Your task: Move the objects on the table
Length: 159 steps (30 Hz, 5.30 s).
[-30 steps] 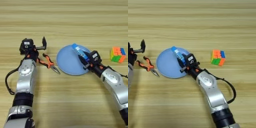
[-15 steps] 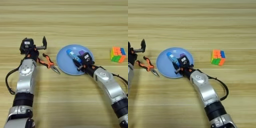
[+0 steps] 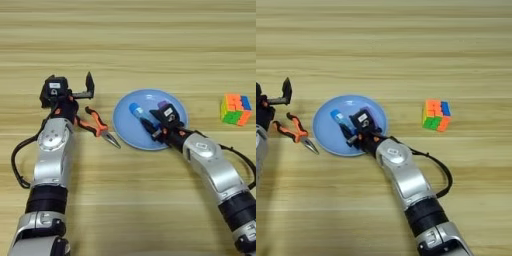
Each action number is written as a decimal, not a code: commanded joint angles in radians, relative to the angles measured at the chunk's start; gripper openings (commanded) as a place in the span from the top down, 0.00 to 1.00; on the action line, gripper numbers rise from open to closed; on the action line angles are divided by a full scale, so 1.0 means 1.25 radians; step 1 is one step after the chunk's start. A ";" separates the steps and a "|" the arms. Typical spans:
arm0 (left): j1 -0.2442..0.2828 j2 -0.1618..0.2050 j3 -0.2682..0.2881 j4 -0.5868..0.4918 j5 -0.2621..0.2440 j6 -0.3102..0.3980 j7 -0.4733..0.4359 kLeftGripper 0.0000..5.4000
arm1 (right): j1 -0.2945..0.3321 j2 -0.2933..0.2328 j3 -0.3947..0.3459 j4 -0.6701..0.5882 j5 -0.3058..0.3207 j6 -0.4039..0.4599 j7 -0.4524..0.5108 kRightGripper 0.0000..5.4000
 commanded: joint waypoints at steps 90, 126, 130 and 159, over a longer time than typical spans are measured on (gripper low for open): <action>0.005 -0.006 -0.012 -0.011 0.006 0.006 0.016 0.00 | 0.036 -0.119 -0.380 0.042 0.037 -0.138 -0.230 0.01; 0.002 -0.003 -0.009 -0.005 0.004 0.004 0.014 0.00 | -0.031 -0.113 -0.367 0.249 0.079 -0.185 -0.164 0.35; 0.002 -0.003 -0.009 -0.005 0.004 0.004 0.014 0.00 | -0.031 -0.113 -0.366 0.248 0.079 -0.187 -0.162 0.38; -0.003 0.008 0.010 -0.008 0.001 0.003 0.016 0.00 | 0.138 -0.053 -0.100 -0.185 0.025 -0.158 -0.053 0.38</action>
